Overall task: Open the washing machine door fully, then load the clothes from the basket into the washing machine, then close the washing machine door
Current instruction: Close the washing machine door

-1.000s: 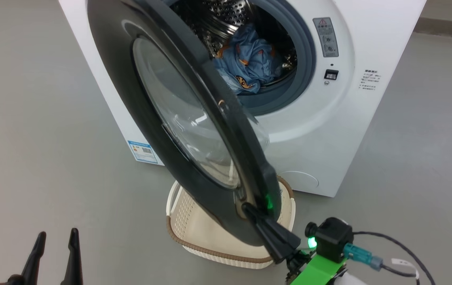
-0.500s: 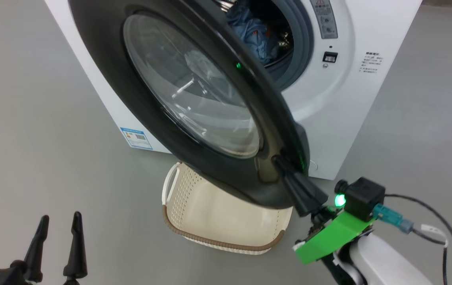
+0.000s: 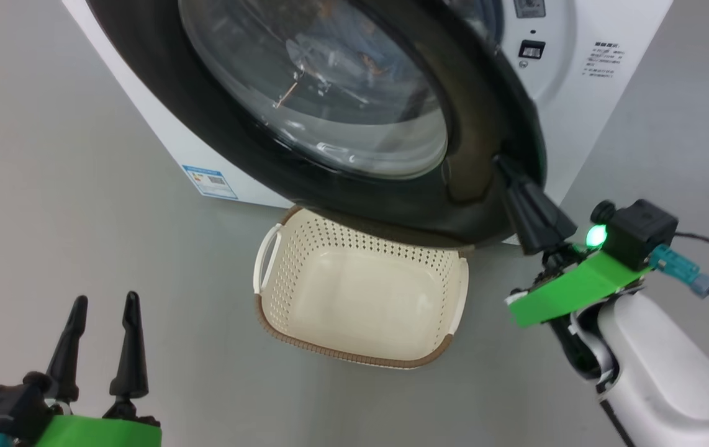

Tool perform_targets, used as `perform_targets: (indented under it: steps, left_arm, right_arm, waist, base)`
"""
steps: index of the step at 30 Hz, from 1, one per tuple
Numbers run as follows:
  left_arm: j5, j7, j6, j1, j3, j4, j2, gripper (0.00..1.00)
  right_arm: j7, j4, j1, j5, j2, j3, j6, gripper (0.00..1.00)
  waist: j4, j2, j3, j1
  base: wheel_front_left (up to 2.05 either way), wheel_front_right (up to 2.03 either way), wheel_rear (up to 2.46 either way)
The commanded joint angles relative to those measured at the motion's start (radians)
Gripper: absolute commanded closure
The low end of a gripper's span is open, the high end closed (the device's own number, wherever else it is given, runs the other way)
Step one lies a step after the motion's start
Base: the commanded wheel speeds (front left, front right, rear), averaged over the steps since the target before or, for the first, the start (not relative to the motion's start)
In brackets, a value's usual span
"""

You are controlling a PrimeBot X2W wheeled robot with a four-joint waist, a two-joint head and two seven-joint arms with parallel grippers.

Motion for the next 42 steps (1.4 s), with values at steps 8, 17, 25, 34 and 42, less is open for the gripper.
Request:
perform_targets:
  steps: [8,17,25,34,42]
  left_arm:
    - [-0.017,-0.006,0.001,-0.073,0.016,-0.035,0.009,0.0]
    - [-0.024,-0.006,0.001,-0.122,-0.001,-0.043,-0.001,0.0]
    - [-0.025,-0.006,0.001,-0.146,-0.009,-0.044,-0.009,0.0]
    - [-0.028,-0.006,0.001,-0.169,-0.015,-0.042,-0.003,0.0]
    - [-0.022,-0.006,0.001,-0.153,-0.014,-0.016,0.001,0.0]
  right_arm:
    - [-0.005,-0.004,-0.102,0.005,-0.024,-0.066,0.0,1.0]
    - [-0.005,0.012,-0.202,-0.004,-0.04,-0.141,0.0,1.0]
    - [-0.005,0.024,-0.253,-0.014,-0.047,-0.177,0.0,1.0]
    - [-0.005,0.038,-0.293,-0.026,-0.039,-0.193,0.0,1.0]
    - [-0.005,0.032,-0.235,-0.013,-0.029,-0.161,0.0,1.0]
  waist:
    - [0.029,0.0,0.062,0.0]
    - [0.052,0.0,0.131,0.0]
    - [0.064,0.0,0.162,0.0]
    - [0.063,0.0,0.185,0.0]
    - [0.042,0.0,0.141,0.0]
  base:
    - [0.0,0.0,0.0]
    - [0.0,0.0,0.0]
    - [0.0,0.0,0.0]
    - [0.0,0.0,0.0]
    - [0.0,0.0,0.0]
